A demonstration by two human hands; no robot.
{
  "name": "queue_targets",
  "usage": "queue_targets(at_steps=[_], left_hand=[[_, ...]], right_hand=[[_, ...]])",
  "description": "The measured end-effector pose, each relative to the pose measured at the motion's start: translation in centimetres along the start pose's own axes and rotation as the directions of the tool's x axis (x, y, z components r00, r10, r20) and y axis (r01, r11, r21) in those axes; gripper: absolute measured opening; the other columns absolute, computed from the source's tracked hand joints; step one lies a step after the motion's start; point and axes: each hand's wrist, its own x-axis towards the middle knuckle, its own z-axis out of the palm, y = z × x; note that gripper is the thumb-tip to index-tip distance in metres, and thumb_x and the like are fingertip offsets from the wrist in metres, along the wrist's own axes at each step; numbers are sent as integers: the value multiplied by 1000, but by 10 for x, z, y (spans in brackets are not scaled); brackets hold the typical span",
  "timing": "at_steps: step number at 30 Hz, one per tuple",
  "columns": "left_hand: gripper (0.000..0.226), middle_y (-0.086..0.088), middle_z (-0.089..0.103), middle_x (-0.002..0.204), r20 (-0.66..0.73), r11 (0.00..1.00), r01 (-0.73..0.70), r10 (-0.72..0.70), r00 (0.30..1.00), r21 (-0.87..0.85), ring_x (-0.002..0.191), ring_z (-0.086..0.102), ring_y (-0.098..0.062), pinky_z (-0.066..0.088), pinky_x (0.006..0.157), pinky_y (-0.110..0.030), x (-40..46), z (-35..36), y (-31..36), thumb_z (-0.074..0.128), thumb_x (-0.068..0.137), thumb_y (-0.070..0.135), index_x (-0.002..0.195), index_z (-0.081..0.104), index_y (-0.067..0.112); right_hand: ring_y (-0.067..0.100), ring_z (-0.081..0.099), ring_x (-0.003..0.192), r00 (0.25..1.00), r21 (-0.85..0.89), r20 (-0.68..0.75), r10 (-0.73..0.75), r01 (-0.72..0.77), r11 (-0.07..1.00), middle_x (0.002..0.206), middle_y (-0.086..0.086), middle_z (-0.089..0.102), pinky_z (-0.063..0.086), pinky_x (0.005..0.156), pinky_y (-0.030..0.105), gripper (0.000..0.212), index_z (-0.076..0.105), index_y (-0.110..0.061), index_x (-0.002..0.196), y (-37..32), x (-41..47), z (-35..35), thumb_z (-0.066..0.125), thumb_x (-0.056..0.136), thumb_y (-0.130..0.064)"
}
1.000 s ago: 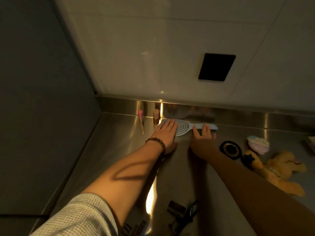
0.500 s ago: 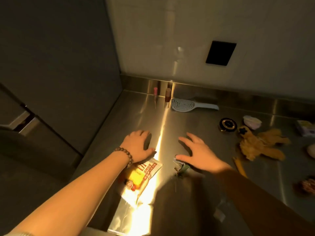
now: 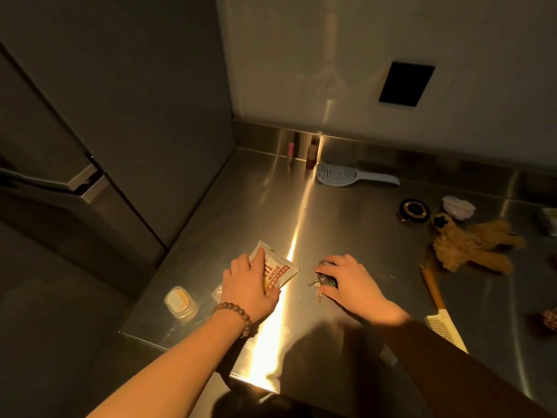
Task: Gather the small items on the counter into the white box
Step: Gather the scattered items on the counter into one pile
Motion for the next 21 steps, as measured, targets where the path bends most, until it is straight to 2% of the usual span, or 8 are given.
queue_targets(at_steps=[3, 6, 13, 17, 21], left_hand=[[69, 1, 43, 119, -49, 999, -16, 14, 999, -34, 99, 39, -13, 42, 87, -33, 12, -5, 7, 47, 72, 64, 131, 29, 31], [65, 0, 43, 117, -70, 997, -20, 15, 997, -69, 98, 38, -14, 40, 86, -31, 35, -16, 16, 52, 73, 58, 128, 33, 29], [72, -7, 40, 125, -47, 990, 12, -19, 999, -138, 113, 38, -23, 36, 96, -38, 125, -41, 39, 61, 75, 49, 135, 32, 23], [76, -9, 41, 128, -8, 987, 69, -70, 997, -143, 116, 38, -26, 37, 98, -40, 179, -41, 50, 63, 74, 52, 137, 31, 23], [75, -9, 41, 128, -11, 979, 108, -112, 994, -173, 118, 38, -27, 35, 100, -40, 217, -27, 64, 64, 73, 51, 135, 33, 22]], right_hand=[[18, 49, 116, 999, 120, -32, 29, -25, 992, 126, -4, 56, 43, 93, 31, 34, 61, -29, 124, -2, 6, -6, 56, 91, -25], [21, 57, 106, 993, 201, -78, 91, -74, 977, 115, 1, 60, 44, 88, 29, 27, 69, -21, 112, 0, 19, -16, 53, 92, -15], [21, 59, 100, 957, 356, -235, 170, -78, 931, 110, 6, 62, 48, 90, 32, 23, 70, -16, 111, 14, 77, -64, 57, 92, -11], [19, 58, 102, 927, 396, -321, 193, -54, 917, 112, 8, 63, 45, 89, 26, 23, 69, -13, 111, 24, 119, -88, 60, 90, -9], [23, 55, 111, 930, 422, -297, 215, -73, 903, 120, 11, 61, 42, 97, 31, 26, 67, -11, 115, 36, 160, -94, 56, 92, -8]])
